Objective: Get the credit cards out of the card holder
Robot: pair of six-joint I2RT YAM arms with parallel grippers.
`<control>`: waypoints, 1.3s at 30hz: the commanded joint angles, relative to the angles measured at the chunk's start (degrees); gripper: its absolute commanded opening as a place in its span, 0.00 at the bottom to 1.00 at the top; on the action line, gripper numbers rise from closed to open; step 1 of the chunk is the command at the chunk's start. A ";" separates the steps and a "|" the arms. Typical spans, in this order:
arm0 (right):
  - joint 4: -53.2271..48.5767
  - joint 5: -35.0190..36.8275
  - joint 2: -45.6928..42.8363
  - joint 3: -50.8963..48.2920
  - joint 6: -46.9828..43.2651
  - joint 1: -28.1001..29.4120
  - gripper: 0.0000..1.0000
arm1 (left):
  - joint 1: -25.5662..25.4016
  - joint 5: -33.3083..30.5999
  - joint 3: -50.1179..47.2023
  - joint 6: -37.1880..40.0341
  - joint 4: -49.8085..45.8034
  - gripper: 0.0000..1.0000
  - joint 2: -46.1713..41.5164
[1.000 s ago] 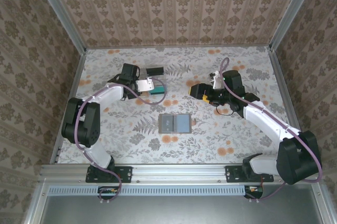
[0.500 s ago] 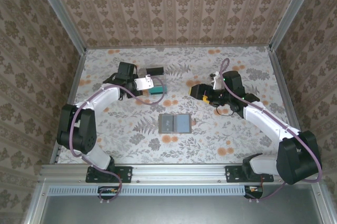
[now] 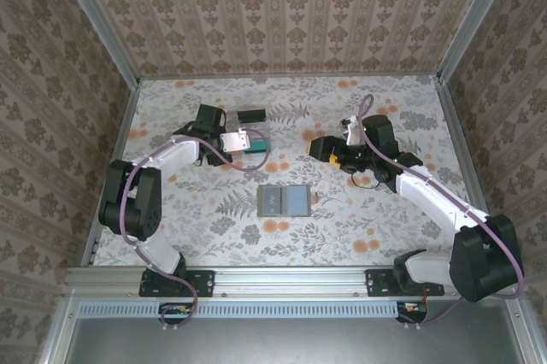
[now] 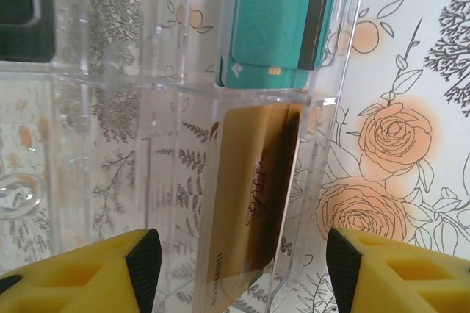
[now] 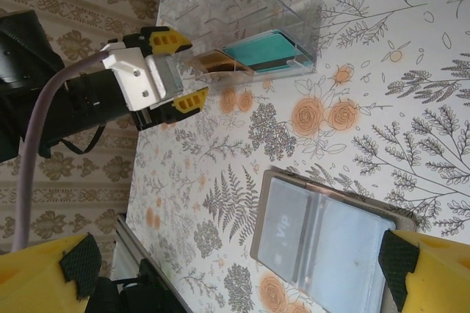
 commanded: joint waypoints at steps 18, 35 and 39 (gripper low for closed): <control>0.47 -0.45 -1.76 -1.08 0.51 -0.28 1.00 | 0.44 -7.23 5.35 -3.21 2.36 0.62 4.63; 0.58 -0.59 -2.09 -1.34 0.35 -0.35 1.00 | 0.53 -4.19 3.62 -4.27 1.30 0.66 -0.06; 0.19 0.07 -2.62 -1.91 0.07 -0.29 1.00 | 0.81 -3.12 2.58 -7.08 1.65 0.67 -3.59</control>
